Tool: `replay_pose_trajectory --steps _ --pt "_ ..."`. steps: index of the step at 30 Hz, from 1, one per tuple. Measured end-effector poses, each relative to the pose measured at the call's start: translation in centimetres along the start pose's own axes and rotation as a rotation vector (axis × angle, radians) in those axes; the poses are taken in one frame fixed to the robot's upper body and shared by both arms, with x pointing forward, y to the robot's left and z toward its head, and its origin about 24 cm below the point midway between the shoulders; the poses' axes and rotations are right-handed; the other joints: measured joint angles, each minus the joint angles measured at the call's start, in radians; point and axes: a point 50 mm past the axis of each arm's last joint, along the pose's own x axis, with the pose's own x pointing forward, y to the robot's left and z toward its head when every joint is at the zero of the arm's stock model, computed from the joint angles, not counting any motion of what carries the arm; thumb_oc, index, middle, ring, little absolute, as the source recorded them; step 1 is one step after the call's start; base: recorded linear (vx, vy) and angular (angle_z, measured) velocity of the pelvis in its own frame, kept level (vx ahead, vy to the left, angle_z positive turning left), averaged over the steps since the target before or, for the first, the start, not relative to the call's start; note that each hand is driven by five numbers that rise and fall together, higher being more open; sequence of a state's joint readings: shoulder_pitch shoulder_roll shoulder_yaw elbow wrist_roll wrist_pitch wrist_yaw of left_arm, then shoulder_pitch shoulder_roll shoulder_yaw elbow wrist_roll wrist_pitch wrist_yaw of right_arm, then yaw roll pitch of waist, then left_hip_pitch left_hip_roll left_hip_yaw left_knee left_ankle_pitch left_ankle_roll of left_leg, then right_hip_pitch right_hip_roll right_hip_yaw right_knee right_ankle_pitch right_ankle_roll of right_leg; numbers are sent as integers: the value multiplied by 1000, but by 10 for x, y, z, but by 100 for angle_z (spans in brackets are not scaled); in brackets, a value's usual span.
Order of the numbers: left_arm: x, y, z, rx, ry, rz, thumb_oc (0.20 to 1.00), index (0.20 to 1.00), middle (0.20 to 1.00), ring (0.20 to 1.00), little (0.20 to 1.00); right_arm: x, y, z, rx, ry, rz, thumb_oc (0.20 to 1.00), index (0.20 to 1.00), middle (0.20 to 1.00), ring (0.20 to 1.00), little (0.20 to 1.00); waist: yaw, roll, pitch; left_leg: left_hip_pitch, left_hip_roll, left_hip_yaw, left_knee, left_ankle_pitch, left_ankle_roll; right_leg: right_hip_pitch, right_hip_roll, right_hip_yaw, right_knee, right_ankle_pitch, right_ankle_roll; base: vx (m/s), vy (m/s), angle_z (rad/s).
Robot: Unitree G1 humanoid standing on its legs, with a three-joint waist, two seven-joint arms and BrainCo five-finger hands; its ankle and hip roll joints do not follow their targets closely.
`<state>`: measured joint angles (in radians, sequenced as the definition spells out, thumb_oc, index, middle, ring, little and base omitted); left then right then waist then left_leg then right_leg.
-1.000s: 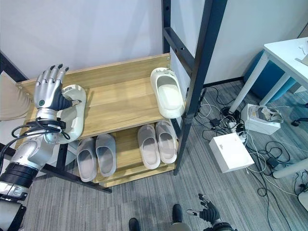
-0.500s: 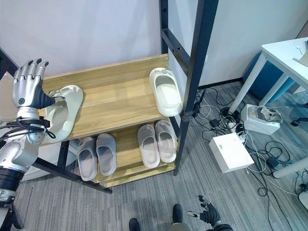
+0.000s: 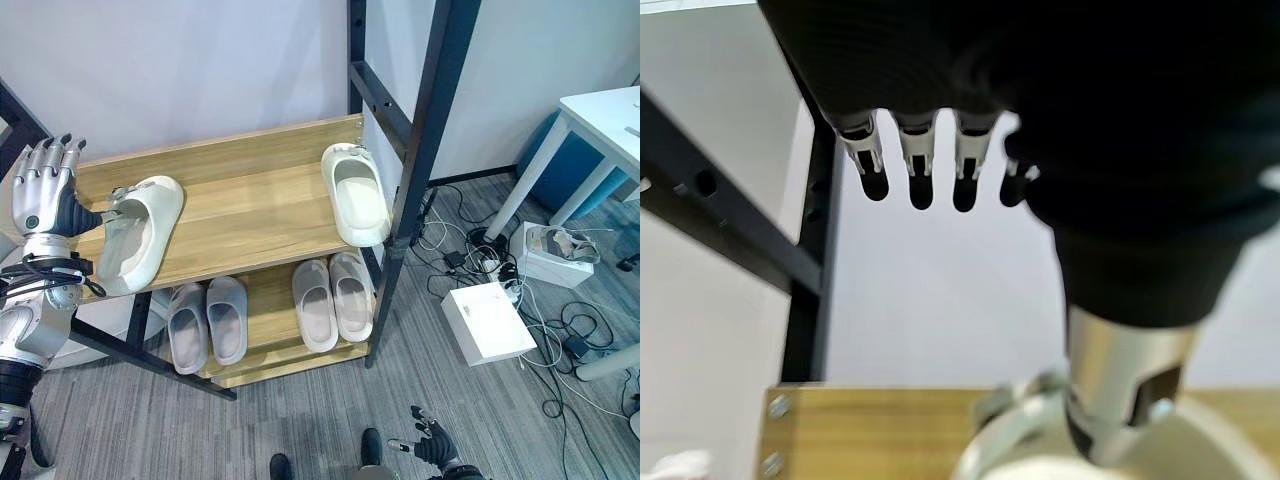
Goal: Arrange the slippers neatly on the shoe rack.
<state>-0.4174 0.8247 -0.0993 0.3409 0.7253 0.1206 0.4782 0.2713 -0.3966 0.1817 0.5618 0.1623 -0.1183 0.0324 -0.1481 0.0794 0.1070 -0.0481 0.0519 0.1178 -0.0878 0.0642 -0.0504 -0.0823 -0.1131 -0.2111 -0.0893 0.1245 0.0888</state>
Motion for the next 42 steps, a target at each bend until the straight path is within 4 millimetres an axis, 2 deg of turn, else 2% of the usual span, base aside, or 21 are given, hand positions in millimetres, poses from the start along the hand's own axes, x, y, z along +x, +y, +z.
replay_pose_trajectory --steps 5,8,15,16,17,18,24,30,32,37,42 --pt "6 -12 7 35 -27 -56 1000 1000 1000 1000 1000 -1 -3 -1 13 0 -11 1000 1000 1000 1000 1000 -13 -2 -1 -12 -1 8 0 -6 -9 -20 1 20 0 5 0 5 8 -7" --pt "18 -8 12 48 -32 -38 1000 1000 1000 1000 1000 -2 -4 0 13 -6 -13 1000 1000 1000 1000 1000 -19 -7 -4 -37 -1 20 0 -1 -6 -52 2 32 0 13 -3 -1 8 -12" --pt "37 -3 6 127 -22 -41 1000 1000 1000 1000 1000 -3 -9 1 18 -12 -27 1000 1000 1000 1000 1000 -43 -17 -4 -42 -1 47 0 2 2 -70 4 51 0 17 -6 7 2 -10" --pt "38 -2 4 139 -20 -43 944 944 944 944 944 -3 -9 2 16 -14 -28 1000 1000 1000 1000 1000 -42 -18 -4 -42 -1 55 0 1 2 -74 6 56 0 17 -5 21 4 -14" --pt "39 -1 2 148 -20 -43 743 743 743 743 743 -3 -10 2 16 -14 -29 1000 1000 1000 1000 1000 -41 -19 -4 -43 -1 58 0 1 2 -76 5 59 0 18 -4 24 4 -14" --pt "39 0 0 161 -20 -47 219 219 219 219 219 -3 -10 2 16 -14 -29 1000 1000 1000 1000 1000 -42 -19 -3 -44 -1 60 0 1 2 -80 5 68 0 18 -4 21 -1 -9" --pt "37 -4 0 158 -33 -77 200 200 200 200 200 -3 -10 1 34 -14 -30 1000 1000 1000 1000 1000 -40 -27 1 -48 -1 59 0 -5 -7 -82 4 70 0 21 -2 2 0 -1" --pt "36 -3 4 115 -48 -85 200 200 200 200 200 -3 -9 1 34 -12 -23 1000 1000 1000 1000 1000 -34 -30 2 -48 -2 55 0 0 0 -79 3 65 0 21 -1 0 0 0" --pt "33 0 9 93 -72 -74 200 200 200 200 200 -3 -8 1 33 -13 -19 1000 1000 1000 1000 1000 -36 -31 5 -39 -1 51 0 1 1 -67 2 51 0 29 -13 -4 -18 8" --pt "26 9 45 -11 -204 -20 200 200 200 200 200 -1 -5 3 37 -18 -10 1000 1000 1000 1000 1000 -30 -42 17 -15 -1 28 6 1 2 -30 2 40 0 22 -9 -14 -16 14" --pt "24 14 83 -90 -328 12 200 200 200 200 200 3 2 8 54 -33 3 1000 1000 1000 1000 1000 -33 -38 18 -2 -3 28 0 0 1 -18 0 40 0 9 2 -27 -9 1"
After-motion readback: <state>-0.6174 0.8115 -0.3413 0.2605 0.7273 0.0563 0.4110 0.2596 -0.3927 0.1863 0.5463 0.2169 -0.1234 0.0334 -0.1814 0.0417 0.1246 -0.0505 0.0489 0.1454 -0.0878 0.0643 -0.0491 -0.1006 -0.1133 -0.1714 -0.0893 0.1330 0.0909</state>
